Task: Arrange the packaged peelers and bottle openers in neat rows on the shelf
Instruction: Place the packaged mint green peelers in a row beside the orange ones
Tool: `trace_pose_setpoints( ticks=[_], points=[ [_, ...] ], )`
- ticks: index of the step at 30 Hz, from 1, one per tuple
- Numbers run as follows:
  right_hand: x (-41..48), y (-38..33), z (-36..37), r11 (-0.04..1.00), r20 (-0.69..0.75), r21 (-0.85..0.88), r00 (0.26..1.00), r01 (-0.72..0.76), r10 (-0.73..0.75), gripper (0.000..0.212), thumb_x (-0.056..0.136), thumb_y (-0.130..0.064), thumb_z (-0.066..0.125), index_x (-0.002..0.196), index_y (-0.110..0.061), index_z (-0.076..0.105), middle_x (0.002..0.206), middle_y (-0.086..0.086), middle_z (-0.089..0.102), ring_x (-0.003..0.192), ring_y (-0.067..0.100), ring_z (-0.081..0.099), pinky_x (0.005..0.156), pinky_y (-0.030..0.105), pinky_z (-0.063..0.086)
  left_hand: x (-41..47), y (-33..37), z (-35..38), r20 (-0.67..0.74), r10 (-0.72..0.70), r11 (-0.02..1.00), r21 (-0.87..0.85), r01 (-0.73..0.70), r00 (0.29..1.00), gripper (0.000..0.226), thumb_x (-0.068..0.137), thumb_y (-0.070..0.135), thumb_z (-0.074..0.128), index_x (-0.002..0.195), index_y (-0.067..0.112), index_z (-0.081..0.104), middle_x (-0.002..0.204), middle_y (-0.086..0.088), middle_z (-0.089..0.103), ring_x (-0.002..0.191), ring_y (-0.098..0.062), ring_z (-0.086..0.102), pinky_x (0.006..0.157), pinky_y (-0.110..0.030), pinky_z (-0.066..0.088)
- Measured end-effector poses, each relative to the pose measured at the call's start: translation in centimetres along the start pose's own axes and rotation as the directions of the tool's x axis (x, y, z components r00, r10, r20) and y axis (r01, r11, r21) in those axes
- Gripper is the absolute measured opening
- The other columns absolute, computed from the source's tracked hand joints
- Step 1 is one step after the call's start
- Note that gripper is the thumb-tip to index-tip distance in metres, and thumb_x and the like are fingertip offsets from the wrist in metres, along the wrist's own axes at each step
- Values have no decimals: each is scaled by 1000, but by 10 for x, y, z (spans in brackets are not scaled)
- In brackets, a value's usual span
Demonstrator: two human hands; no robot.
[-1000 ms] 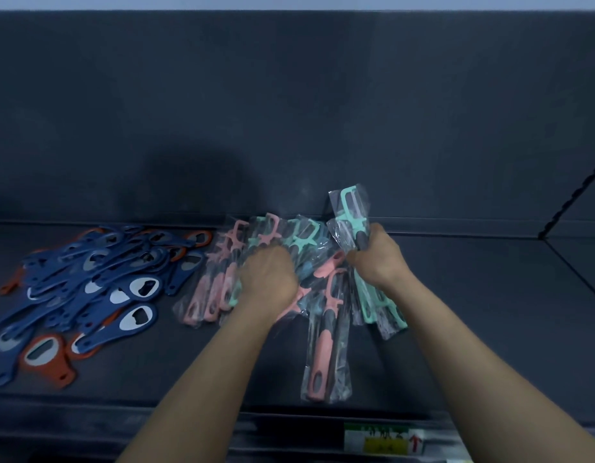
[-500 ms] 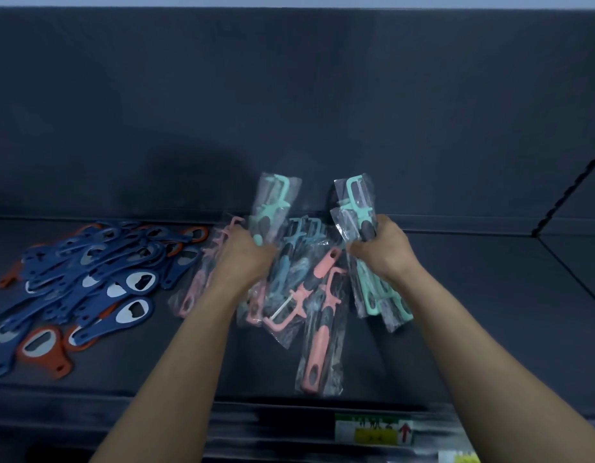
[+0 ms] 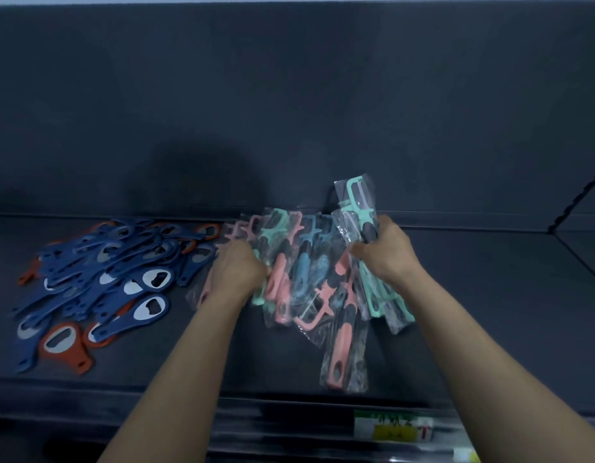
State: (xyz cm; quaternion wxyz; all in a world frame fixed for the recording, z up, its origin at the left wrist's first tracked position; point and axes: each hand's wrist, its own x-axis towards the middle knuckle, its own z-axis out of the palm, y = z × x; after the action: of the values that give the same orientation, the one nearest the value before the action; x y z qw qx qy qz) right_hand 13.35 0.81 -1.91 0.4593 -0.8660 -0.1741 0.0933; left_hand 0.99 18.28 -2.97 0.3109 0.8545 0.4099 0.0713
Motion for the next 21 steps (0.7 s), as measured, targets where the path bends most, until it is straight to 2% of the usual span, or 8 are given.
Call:
trace_pose_setpoints(
  ticks=[3,6,7,11,13,16,17,21],
  points=[
    [-4,3,-1,1000,-18,11,1000,-24,24,18,82,-10,61,91,-11,45,76,-6,44,58,7,43,34,10,32,1,4,4,10,12,998,57,-13,1000,20,76,3,60,65,12,46,68,-4,50,63,-19,49,58,-30,43],
    [-9,6,-5,999,-37,24,999,-39,39,21,82,-8,62,93,-12,46,78,-7,46,58,5,45,33,7,32,6,3,3,48,5,999,-52,-2,999,6,69,3,63,73,3,59,73,-9,62,67,-22,60,58,-31,49],
    [-11,7,-6,998,-43,33,998,-44,46,21,81,-9,63,94,-13,46,78,-8,47,59,4,46,33,7,32,7,3,2,62,-7,994,-113,14,998,9,67,4,63,75,0,62,74,-11,64,68,-24,63,57,-30,49],
    [-15,13,-14,988,-35,129,996,-80,85,24,79,-9,68,89,-17,48,76,-11,48,58,2,47,35,6,32,5,3,-3,78,-17,967,-252,36,997,7,69,13,66,71,6,65,69,-7,65,59,-19,61,51,-24,44],
    [-17,15,-18,983,-21,152,994,-107,112,26,78,-12,72,94,-14,52,80,-9,53,63,5,53,42,10,38,3,4,-4,70,-3,970,-243,20,998,10,70,16,68,76,9,65,73,-4,65,63,-18,61,51,-23,42],
    [-19,19,-26,972,11,186,990,-142,143,27,77,-11,74,98,-5,58,90,8,66,74,19,63,63,30,55,0,4,-3,40,33,978,-206,-24,999,20,71,18,68,89,13,64,81,-2,64,74,-19,61,61,-26,43],
    [-20,21,-29,967,27,205,988,-152,150,28,77,-10,75,99,-3,59,93,12,66,77,21,63,70,35,55,-1,5,-2,35,39,978,-205,-31,999,23,71,18,69,93,13,62,85,-2,65,77,-21,62,65,-28,46],
    [-21,31,-43,954,72,243,984,-173,160,32,77,-11,76,103,-4,58,96,9,64,81,21,63,75,33,52,-7,6,-4,50,8,955,-295,7,999,30,64,20,84,86,10,66,82,-6,68,76,-23,65,72,-34,53]
  ],
)
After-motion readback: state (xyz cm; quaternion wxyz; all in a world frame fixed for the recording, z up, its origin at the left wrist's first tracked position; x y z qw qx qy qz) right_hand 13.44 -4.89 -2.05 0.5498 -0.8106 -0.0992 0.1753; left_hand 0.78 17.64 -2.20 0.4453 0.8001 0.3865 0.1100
